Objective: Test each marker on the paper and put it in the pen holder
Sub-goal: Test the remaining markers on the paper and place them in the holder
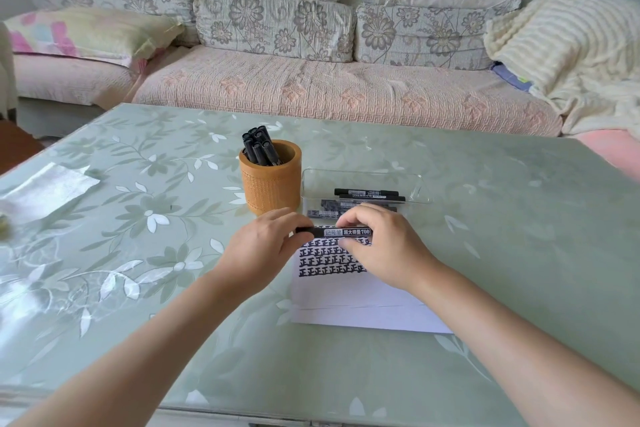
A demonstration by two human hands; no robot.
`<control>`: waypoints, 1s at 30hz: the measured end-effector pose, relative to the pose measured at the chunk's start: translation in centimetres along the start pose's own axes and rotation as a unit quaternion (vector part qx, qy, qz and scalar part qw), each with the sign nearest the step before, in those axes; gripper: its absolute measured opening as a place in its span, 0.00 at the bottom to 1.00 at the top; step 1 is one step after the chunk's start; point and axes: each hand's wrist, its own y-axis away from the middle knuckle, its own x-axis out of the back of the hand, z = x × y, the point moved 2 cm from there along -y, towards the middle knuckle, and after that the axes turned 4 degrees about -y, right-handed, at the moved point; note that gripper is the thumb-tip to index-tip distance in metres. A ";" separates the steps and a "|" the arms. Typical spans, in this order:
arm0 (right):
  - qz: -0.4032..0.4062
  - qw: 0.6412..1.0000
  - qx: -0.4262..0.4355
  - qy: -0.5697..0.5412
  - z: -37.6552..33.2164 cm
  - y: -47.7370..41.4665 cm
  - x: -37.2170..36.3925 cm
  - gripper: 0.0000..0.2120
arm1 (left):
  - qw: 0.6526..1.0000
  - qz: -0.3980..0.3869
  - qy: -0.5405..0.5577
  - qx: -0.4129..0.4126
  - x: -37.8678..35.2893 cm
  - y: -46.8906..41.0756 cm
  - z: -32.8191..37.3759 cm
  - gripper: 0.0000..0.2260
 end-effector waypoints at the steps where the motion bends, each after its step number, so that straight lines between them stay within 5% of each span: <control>1: 0.002 1.000 0.000 -0.003 -0.1 0.0 -0.1 0.08 | 1.000 0.000 0.004 -0.002 0.1 0.1 0.1 0.13; 9: -0.032 0.998 -0.053 -0.026 -0.4 0.4 -1.0 0.03 | 0.999 0.016 0.018 -0.038 1.0 0.2 0.2 0.11; 12: -0.069 0.997 -0.042 -0.009 -0.7 0.7 -1.7 0.11 | 0.999 0.007 0.019 -0.041 1.1 0.4 -0.1 0.09; 16: -0.095 0.993 -0.064 -0.020 -1.3 0.1 -1.8 0.07 | 0.999 0.011 0.018 -0.034 1.8 -0.1 -0.2 0.07; 18: -0.107 0.990 -0.071 -0.057 -2.1 -0.1 -2.3 0.12 | 0.999 0.008 0.016 -0.029 2.2 -0.6 -0.4 0.06; 25: -0.041 0.995 -0.082 -0.049 -2.6 -2.1 -2.7 0.12 | 0.998 -0.003 0.047 0.038 2.3 -1.6 -2.4 0.11; 30: 0.070 0.991 -0.090 -0.075 -4.0 -6.7 -1.0 0.07 | 0.994 -0.099 -0.038 0.030 0.1 -0.9 -3.2 0.18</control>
